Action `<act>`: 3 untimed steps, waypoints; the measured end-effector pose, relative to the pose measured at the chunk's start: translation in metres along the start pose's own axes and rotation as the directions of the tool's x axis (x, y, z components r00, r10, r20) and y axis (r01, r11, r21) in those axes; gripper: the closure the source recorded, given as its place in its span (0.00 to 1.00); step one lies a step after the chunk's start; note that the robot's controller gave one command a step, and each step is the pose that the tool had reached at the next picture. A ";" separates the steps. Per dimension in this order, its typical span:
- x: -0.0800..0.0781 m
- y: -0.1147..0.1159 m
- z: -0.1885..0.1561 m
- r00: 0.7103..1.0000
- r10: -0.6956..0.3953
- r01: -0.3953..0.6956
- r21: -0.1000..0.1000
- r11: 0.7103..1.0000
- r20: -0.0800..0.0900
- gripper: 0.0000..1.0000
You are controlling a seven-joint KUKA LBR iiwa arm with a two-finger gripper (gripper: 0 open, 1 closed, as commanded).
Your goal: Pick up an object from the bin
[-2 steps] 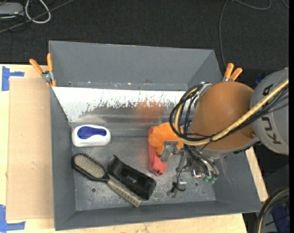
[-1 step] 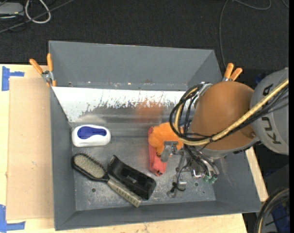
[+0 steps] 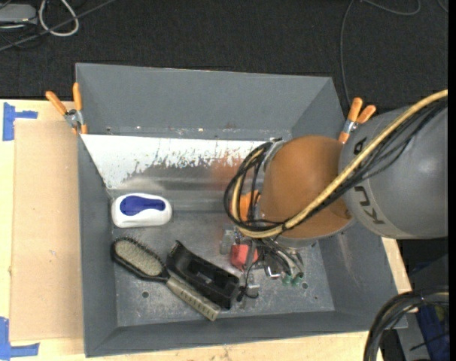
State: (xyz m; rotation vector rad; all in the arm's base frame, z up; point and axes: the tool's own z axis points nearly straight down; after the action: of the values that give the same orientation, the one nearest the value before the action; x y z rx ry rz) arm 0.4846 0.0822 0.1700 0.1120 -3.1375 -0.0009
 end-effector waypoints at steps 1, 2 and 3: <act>-0.037 0.017 0.020 1.000 0.002 -0.002 0.000 1.000 0.002 0.00; -0.059 0.028 0.064 1.000 -0.001 0.001 -0.001 1.000 -0.001 0.00; -0.055 0.024 0.022 1.000 0.005 -0.005 0.000 1.000 -0.008 0.00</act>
Offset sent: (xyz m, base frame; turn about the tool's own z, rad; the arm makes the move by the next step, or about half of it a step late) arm 0.0593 0.0350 -0.0723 0.0001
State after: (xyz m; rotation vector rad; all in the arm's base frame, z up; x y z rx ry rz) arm 0.5381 0.1100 0.1479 0.1039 -3.1301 -0.0002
